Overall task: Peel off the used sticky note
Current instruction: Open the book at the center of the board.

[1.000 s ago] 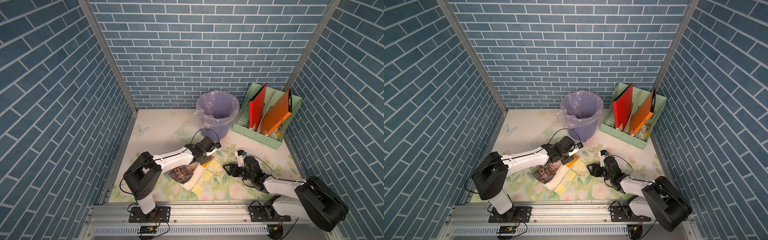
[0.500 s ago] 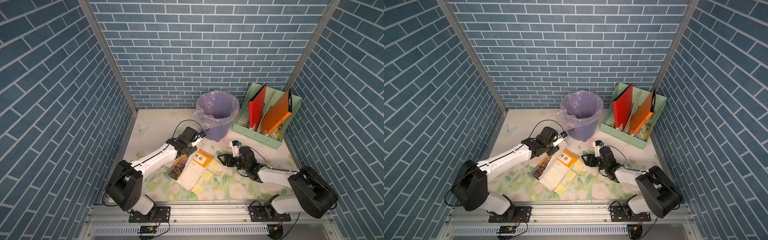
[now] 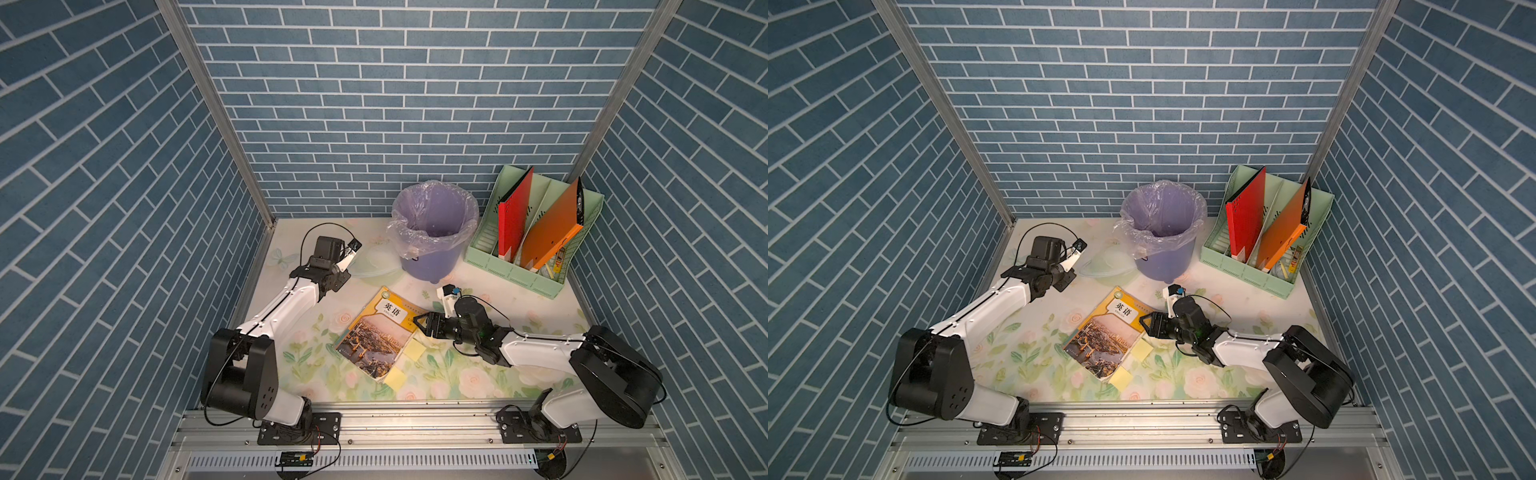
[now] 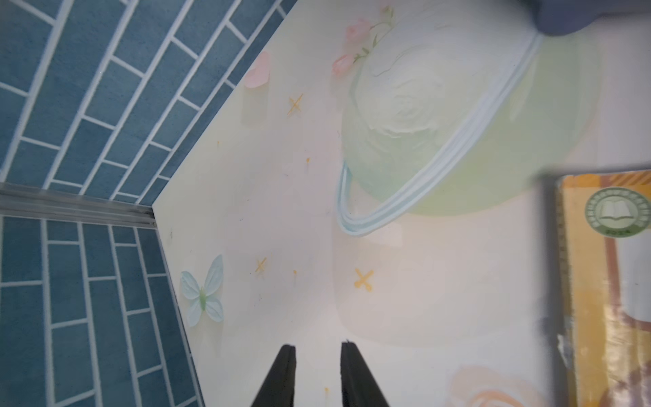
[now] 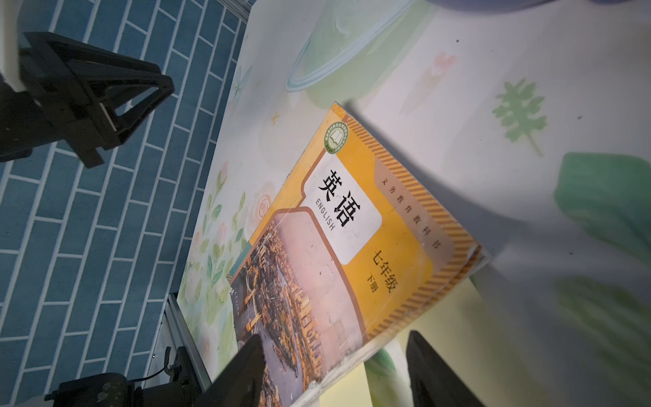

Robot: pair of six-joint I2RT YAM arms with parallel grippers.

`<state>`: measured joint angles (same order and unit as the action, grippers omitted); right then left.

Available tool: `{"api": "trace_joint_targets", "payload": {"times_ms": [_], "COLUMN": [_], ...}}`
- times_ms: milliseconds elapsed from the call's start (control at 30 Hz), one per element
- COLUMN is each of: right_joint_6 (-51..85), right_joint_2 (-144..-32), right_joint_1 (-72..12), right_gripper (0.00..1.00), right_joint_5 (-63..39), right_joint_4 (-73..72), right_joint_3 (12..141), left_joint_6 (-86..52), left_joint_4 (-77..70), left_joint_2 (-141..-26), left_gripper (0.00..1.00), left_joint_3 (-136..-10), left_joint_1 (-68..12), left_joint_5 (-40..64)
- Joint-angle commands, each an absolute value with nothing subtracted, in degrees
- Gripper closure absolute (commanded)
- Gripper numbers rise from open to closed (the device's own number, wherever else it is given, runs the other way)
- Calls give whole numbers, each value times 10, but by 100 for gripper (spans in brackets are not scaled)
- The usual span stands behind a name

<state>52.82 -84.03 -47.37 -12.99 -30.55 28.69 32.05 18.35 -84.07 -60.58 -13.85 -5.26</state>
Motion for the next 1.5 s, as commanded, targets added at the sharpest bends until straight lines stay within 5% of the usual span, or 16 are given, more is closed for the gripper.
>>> {"api": "trace_joint_targets", "payload": {"times_ms": [0,133,500,1467], "right_joint_6": [615,638,675,675], "right_joint_2": [-851,-876,-930,-949], "right_joint_1": [-483,-506,-520,-532], "right_gripper": [35,35,36,39], "right_joint_5": [-105,-98,-88,-106], "right_joint_4": [-351,-344,-363,-418], "right_joint_3": [281,301,310,346], "left_joint_6": [285,273,282,254], "left_joint_4": [255,240,153,118], "left_joint_2": [-816,-798,-835,-856], "left_gripper": [53,47,53,55], "left_joint_3": [-616,-553,-456,-406], "left_joint_1": [-138,-138,-132,-174], "left_joint_5": [72,91,-10,30]}}
